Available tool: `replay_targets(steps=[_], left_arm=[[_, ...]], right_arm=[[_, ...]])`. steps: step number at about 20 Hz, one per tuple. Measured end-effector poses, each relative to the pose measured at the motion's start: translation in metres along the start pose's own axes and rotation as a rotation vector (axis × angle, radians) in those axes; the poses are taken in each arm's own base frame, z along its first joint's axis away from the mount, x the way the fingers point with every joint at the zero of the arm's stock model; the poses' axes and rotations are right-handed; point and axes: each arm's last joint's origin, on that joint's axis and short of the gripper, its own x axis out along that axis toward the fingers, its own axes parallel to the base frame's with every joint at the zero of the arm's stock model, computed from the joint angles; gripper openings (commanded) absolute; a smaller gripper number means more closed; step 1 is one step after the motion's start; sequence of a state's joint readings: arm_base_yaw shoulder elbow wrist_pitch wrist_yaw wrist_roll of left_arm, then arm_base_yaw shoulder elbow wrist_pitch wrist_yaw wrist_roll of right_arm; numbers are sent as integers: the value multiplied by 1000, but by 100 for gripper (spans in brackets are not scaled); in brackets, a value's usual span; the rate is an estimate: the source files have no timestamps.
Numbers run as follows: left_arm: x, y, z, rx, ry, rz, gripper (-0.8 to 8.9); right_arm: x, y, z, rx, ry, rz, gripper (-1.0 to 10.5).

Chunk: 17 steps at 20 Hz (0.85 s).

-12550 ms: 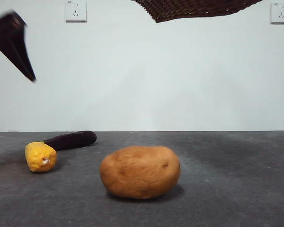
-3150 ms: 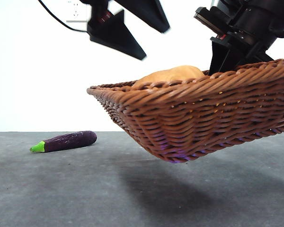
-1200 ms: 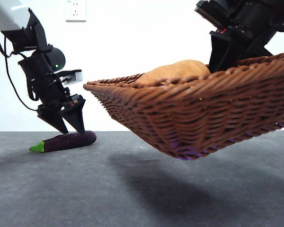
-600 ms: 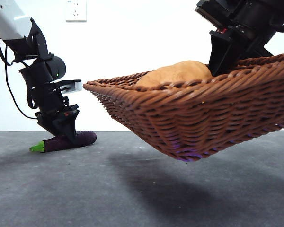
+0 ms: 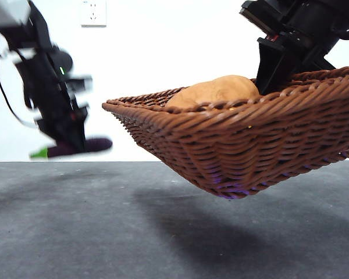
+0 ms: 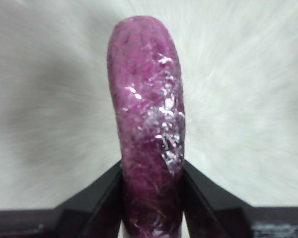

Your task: Help me put the vegetables on the table into the basket

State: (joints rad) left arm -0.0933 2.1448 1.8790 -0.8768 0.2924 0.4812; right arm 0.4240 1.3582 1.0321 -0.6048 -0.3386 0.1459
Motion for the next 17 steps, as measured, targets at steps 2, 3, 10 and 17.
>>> replay_targets(steps=[2,3,10,17], left_arm=[[-52,-6,5,8,-100,-3,-6],[-76,-14,6,23,-130,-12,-6],[-220,-121,-12,259,-267,-91,-6],[-231,-253,-25,722,-152,-120,-6]], right_arm=[[0,0,0,0,0,0,-12],[0,0,0,0,0,0,-12],[0,1,5,-13,-49,8,-12],[7,0,3,9,-2,84,-12]])
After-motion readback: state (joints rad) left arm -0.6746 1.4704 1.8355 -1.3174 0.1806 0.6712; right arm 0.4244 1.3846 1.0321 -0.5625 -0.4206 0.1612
